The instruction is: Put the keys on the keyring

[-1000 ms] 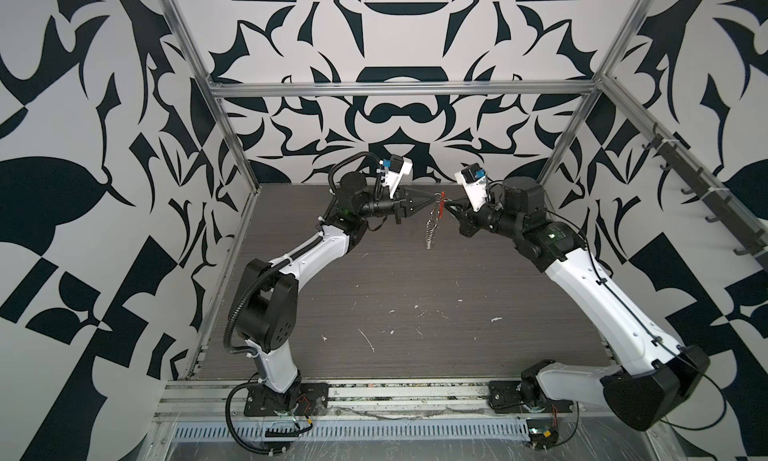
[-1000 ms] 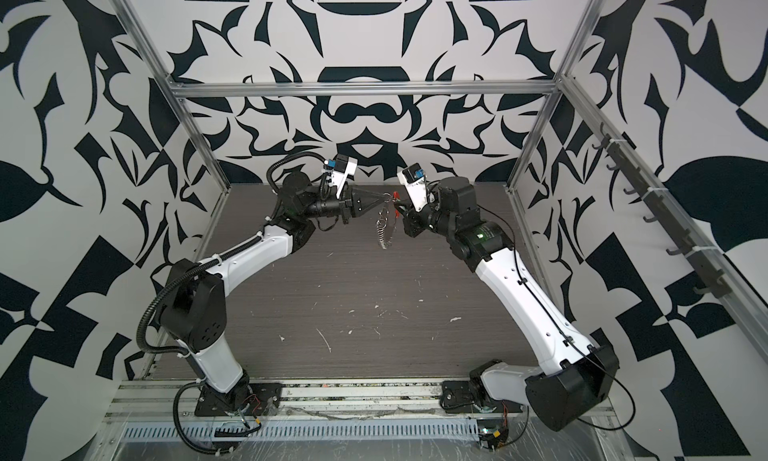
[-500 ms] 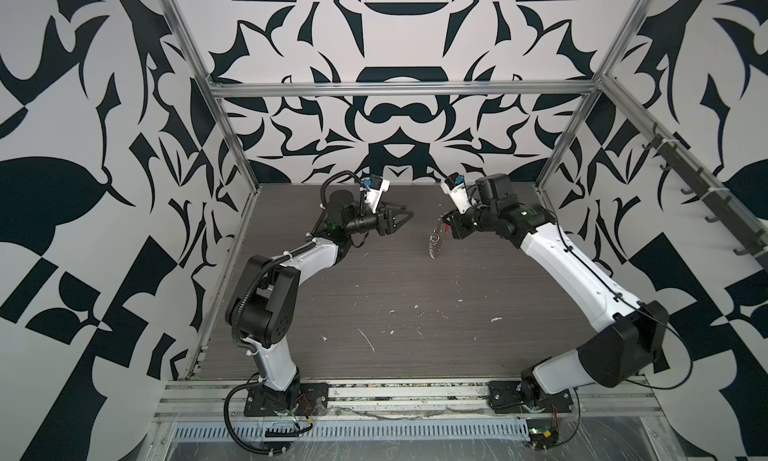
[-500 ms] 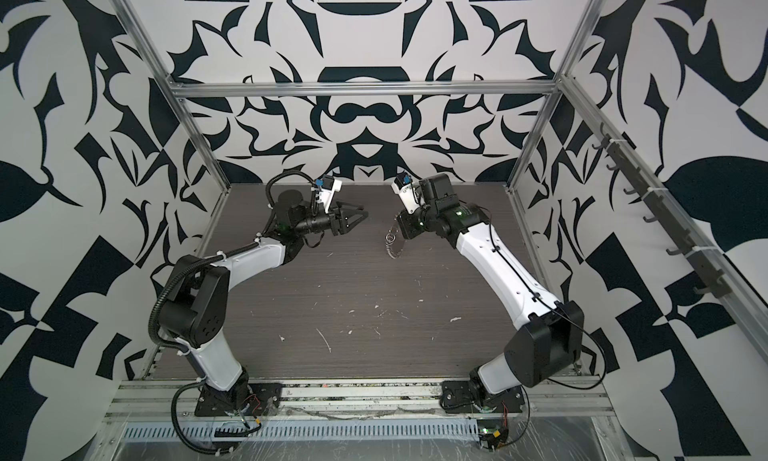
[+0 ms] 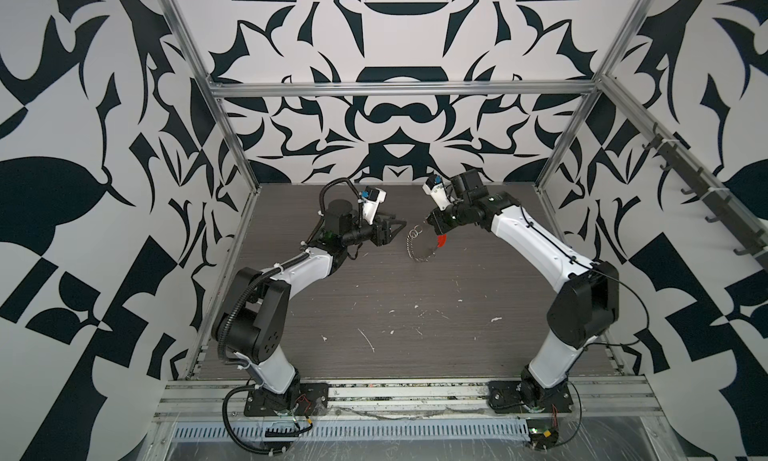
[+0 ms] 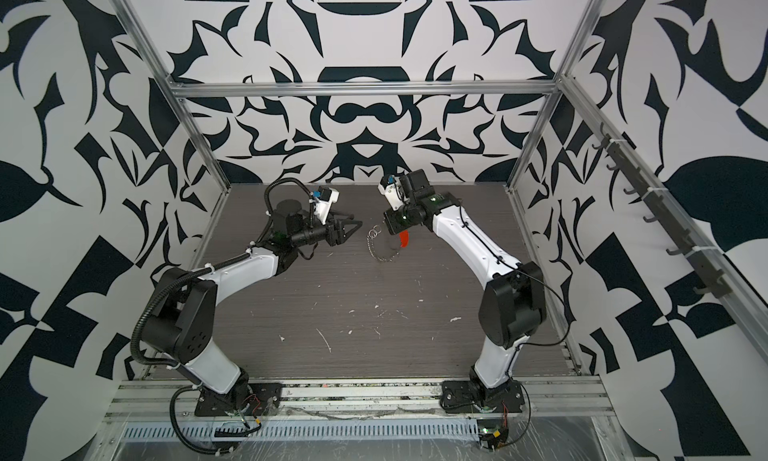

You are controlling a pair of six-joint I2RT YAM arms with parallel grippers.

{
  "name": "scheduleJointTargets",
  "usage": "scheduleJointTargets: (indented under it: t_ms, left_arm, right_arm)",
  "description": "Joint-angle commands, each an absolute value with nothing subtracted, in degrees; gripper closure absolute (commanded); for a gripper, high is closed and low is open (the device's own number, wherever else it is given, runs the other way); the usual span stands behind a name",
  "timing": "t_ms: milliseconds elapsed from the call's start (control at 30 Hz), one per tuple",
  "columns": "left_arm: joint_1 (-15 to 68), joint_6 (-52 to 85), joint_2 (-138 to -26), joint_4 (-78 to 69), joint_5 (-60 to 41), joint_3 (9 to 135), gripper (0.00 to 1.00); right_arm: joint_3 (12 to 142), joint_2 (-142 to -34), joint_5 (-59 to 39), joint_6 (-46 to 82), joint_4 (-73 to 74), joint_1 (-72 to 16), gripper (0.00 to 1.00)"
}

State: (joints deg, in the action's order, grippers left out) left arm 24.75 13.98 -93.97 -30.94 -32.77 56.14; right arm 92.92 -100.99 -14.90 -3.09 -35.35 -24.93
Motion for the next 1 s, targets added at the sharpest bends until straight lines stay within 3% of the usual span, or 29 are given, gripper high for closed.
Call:
scheduleJointTargets:
  t_ms: [0,400,600,967]
  left_arm:
    - [24.7,11.2,-91.2,-28.1,-29.1,54.7,0.42]
    - [25.2,15.1,-94.8,-31.9,-29.1,54.4,0.43]
    - [25.7,15.6,-95.5,-31.9,-29.0,55.2,0.44]
    - [25.9,14.4,-94.3,-30.0,-28.0,54.6,0.43]
  right_arm:
    - [94.0,-98.5,-15.9,-2.9,-33.3,-25.0,1.0]
    - [70.2,-95.4,-10.4,-1.1,-26.1,-22.6,1.0]
    - [68.3,-97.5,-9.3,-0.6,-25.4,-22.7,1.0]
    - [69.5,-102.3,1.9,-1.3,-27.2,-21.5,1.0]
